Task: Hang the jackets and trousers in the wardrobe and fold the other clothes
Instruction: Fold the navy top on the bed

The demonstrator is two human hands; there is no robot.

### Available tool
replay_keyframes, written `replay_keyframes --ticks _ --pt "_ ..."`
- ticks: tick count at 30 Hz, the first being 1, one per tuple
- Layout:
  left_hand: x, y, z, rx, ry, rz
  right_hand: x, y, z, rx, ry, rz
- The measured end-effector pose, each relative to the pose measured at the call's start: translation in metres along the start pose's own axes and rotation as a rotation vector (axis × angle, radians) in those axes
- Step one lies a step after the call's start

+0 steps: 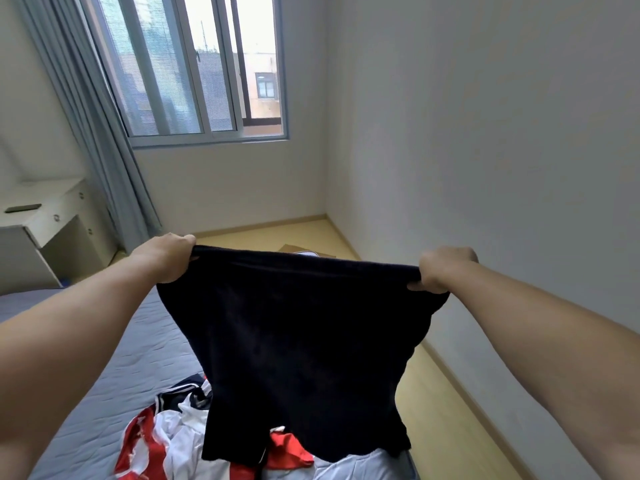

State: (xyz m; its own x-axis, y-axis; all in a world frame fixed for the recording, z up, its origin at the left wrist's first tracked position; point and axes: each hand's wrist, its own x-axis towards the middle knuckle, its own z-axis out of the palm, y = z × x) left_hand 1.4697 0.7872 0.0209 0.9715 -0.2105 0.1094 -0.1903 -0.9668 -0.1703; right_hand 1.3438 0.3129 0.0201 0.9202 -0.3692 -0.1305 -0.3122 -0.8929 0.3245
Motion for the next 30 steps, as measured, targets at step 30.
replay_keyframes --ticks 30 --pt "-0.031 -0.011 0.109 -0.134 -0.534 0.136 0.013 -0.023 0.081 0.588 -0.351 -0.143"
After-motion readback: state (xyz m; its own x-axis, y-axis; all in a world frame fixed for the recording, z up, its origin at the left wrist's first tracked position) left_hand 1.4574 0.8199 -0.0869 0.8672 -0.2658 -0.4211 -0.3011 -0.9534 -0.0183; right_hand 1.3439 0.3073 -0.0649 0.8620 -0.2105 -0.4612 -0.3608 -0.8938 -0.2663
